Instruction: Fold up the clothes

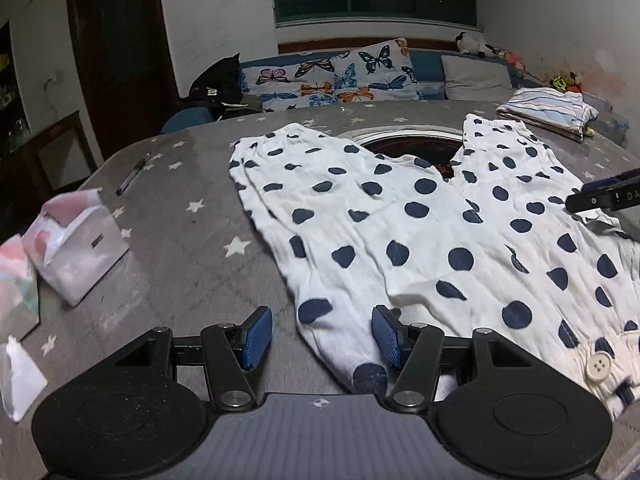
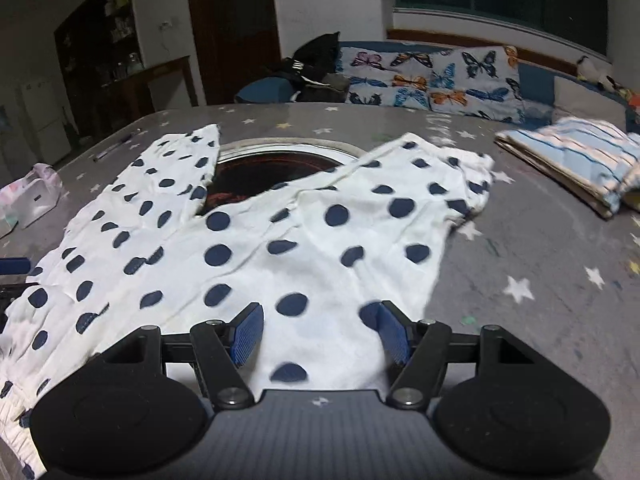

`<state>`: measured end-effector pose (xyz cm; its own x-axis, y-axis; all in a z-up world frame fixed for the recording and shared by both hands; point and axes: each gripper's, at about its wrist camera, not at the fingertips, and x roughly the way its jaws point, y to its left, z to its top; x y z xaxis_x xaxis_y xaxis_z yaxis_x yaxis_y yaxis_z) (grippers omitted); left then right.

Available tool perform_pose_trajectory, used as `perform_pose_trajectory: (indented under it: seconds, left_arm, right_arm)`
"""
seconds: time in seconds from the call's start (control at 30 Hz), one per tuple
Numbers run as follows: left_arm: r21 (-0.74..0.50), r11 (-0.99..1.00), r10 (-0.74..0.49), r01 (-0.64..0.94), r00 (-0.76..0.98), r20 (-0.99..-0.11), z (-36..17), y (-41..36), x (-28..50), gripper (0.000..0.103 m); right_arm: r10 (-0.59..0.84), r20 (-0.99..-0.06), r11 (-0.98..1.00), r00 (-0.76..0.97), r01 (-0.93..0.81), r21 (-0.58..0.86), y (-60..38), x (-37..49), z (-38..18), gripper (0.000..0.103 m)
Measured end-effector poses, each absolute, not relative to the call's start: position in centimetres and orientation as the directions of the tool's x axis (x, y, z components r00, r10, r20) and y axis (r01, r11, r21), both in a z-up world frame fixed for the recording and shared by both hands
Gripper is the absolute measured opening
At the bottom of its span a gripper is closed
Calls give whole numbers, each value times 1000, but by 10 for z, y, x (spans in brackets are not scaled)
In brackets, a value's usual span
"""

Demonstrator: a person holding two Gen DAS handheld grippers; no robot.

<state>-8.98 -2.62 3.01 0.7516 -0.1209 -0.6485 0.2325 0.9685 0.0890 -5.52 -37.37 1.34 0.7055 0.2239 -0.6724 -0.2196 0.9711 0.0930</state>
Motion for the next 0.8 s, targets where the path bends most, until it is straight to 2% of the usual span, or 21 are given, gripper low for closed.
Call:
perform_pose_trajectory:
  seconds: [0.2, 0.33, 0.5, 0.8]
  left_arm:
    - [97, 970, -109, 222, 759, -642, 41, -23, -96, 60]
    - [90, 970, -125, 228, 776, -619, 50, -30, -96, 60]
    - [115, 951, -153, 287, 761, -631, 43, -48, -102, 61]
    - [125, 947, -146, 297, 740, -657, 33, -46, -116, 62]
  right_arm:
    - [207, -672, 975, 711, -205, 84, -376, -68, 22, 65]
    - [258, -647, 963, 717, -248, 109, -366, -77, 31, 65]
    - [325, -660, 932, 677, -347, 103, -344, -98, 28, 65]
    - [282, -687, 914, 669, -405, -19, -336, -145, 16, 65]
